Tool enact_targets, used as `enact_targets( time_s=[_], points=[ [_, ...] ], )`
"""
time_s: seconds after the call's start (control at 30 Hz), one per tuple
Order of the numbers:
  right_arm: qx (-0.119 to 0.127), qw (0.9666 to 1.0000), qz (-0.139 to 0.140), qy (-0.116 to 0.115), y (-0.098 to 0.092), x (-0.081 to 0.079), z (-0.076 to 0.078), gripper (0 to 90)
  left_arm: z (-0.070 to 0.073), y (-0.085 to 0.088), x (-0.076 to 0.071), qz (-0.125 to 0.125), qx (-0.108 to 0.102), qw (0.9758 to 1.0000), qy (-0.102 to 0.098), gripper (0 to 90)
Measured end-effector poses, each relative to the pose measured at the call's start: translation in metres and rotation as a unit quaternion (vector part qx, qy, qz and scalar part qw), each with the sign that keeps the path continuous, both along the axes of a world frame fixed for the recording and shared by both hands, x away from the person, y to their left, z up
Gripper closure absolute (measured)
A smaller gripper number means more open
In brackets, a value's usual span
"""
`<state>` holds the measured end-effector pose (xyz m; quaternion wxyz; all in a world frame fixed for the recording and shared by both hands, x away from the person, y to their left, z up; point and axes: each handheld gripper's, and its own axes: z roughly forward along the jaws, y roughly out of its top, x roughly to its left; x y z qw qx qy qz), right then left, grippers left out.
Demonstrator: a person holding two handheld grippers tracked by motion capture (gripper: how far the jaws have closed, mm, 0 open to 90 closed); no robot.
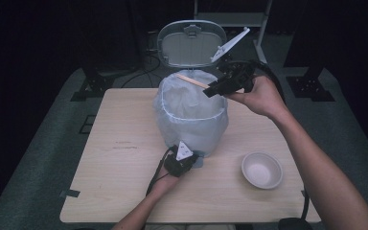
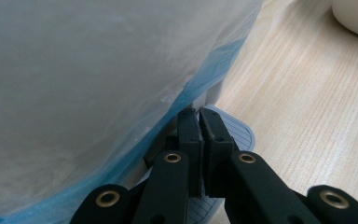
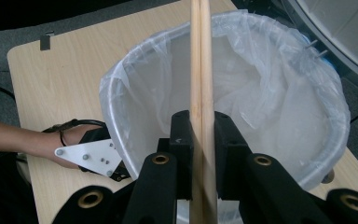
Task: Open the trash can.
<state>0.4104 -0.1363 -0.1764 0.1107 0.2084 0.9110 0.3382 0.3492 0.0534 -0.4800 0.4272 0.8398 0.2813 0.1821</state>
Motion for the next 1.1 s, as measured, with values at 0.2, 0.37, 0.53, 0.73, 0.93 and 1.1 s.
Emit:
enact_targets(
  time_s=[0.2,0.37,0.53,0.73,0.93,1.1],
  points=[
    [-0.007,1.0000,0.001,0.003,0.010,0.004,-0.003,79.2,0.000,0.000,0.000,0.000,0.000,1.0000,0.000,88.5],
    [-0.012,0.9999,0.000,0.006,0.015,0.008,-0.007,79.2,0.000,0.000,0.000,0.000,0.000,1.0000,0.000,88.5],
    [-0.013,0.9999,-0.003,0.010,0.019,0.012,-0.009,79.2,0.000,0.000,0.000,0.000,0.000,1.0000,0.000,88.5],
    [-0.011,0.9998,-0.005,0.013,0.027,0.021,-0.014,77.1,0.000,0.000,0.000,0.000,0.000,1.0000,0.000,88.4],
    [-0.002,0.9998,-0.010,0.017,0.024,0.023,-0.015,70.2,0.000,0.000,0.000,0.000,0.000,1.0000,0.000,88.4],
    [0.003,0.9998,-0.010,0.018,0.017,0.019,-0.013,70.2,0.000,0.000,0.000,0.000,0.000,1.0000,0.000,88.3]
  ],
)
